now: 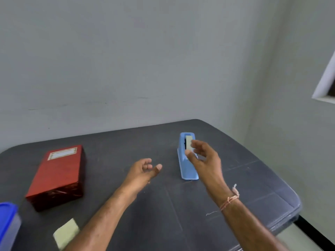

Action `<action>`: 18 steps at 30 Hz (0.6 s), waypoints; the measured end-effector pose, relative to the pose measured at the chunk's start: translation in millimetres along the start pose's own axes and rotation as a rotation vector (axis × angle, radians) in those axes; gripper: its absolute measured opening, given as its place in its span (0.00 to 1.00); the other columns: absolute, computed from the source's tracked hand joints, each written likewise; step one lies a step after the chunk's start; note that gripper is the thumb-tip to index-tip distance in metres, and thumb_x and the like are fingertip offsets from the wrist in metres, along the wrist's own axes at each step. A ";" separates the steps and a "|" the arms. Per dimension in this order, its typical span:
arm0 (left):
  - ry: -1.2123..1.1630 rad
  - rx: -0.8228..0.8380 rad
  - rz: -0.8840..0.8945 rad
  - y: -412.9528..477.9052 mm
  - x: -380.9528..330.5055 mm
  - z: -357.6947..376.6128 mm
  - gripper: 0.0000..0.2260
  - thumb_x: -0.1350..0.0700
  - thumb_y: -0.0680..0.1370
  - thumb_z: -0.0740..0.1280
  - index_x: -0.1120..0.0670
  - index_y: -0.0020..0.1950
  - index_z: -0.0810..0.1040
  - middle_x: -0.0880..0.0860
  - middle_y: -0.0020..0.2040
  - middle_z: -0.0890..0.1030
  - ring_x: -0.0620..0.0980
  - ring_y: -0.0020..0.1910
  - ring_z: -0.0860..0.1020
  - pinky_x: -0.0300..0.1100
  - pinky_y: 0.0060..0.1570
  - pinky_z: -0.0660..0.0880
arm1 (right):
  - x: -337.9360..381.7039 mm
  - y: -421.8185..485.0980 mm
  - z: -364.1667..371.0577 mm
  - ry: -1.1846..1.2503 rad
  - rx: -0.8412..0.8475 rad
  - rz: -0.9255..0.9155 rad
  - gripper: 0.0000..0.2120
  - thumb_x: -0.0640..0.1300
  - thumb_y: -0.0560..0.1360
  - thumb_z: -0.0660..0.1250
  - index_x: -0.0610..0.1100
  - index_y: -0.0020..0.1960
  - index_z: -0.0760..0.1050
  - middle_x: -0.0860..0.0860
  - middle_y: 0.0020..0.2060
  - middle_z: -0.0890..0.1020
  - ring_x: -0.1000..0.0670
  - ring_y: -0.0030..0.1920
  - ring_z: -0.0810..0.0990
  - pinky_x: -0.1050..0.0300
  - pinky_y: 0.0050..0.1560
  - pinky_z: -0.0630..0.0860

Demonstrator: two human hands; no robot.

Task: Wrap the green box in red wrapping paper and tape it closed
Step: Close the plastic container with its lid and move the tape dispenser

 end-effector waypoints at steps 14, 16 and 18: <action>-0.363 0.256 -0.096 52.0 -8.1 127.0 0.13 0.57 0.85 0.63 0.54 0.68 0.80 0.49 0.58 0.86 0.43 0.54 0.85 0.34 0.47 0.80 | -109.4 59.7 -0.3 0.225 0.367 0.479 0.15 0.47 0.86 0.58 0.50 0.68 0.77 0.51 0.60 0.85 0.48 0.63 0.81 0.50 0.66 0.76; -0.417 0.260 -0.078 45.6 -6.4 137.8 0.14 0.56 0.83 0.65 0.52 0.69 0.79 0.49 0.60 0.86 0.44 0.57 0.84 0.35 0.49 0.81 | -109.4 59.0 -13.4 0.244 0.381 0.496 0.15 0.45 0.86 0.58 0.51 0.68 0.77 0.51 0.59 0.85 0.48 0.63 0.81 0.51 0.65 0.76; -0.452 0.261 -0.053 34.4 -9.6 156.5 0.15 0.56 0.82 0.67 0.53 0.68 0.79 0.49 0.60 0.86 0.45 0.57 0.84 0.36 0.49 0.81 | -110.9 58.8 -36.1 0.255 0.378 0.504 0.15 0.42 0.86 0.57 0.49 0.68 0.77 0.51 0.59 0.85 0.49 0.62 0.81 0.53 0.64 0.77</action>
Point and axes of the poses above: each hand's wrist, its own y-axis towards the middle knuckle, its own z-axis out of the palm, x = y × z, the point moved 6 cm from there along y, towards the middle knuckle
